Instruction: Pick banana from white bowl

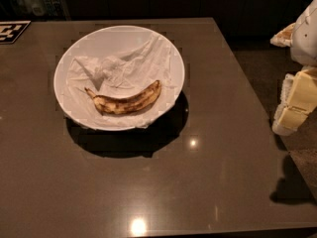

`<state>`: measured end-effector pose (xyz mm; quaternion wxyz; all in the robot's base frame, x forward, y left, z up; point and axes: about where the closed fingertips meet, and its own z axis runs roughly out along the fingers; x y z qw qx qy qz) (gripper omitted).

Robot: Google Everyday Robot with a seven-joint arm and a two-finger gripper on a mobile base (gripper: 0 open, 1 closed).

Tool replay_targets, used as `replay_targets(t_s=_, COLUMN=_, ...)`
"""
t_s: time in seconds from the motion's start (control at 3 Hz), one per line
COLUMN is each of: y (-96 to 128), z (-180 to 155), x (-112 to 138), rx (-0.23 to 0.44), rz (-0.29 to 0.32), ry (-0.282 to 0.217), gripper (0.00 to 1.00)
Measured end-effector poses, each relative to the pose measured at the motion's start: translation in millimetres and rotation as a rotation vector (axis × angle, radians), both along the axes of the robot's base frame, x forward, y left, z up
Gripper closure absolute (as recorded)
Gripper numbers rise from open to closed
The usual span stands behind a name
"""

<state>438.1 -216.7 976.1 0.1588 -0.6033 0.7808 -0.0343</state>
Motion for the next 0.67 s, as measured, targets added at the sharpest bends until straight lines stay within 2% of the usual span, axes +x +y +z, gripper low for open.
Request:
replay_targets(t_s=0.33, y=0.0, z=0.0, x=0.0, rx=0.000, rz=0.000, ry=0.000, gripper=0.00)
replay_targets(t_s=0.67, y=12.3, z=4.6, x=1.7, rx=-0.024, rz=0.034, ry=-0.010, gripper=0.00)
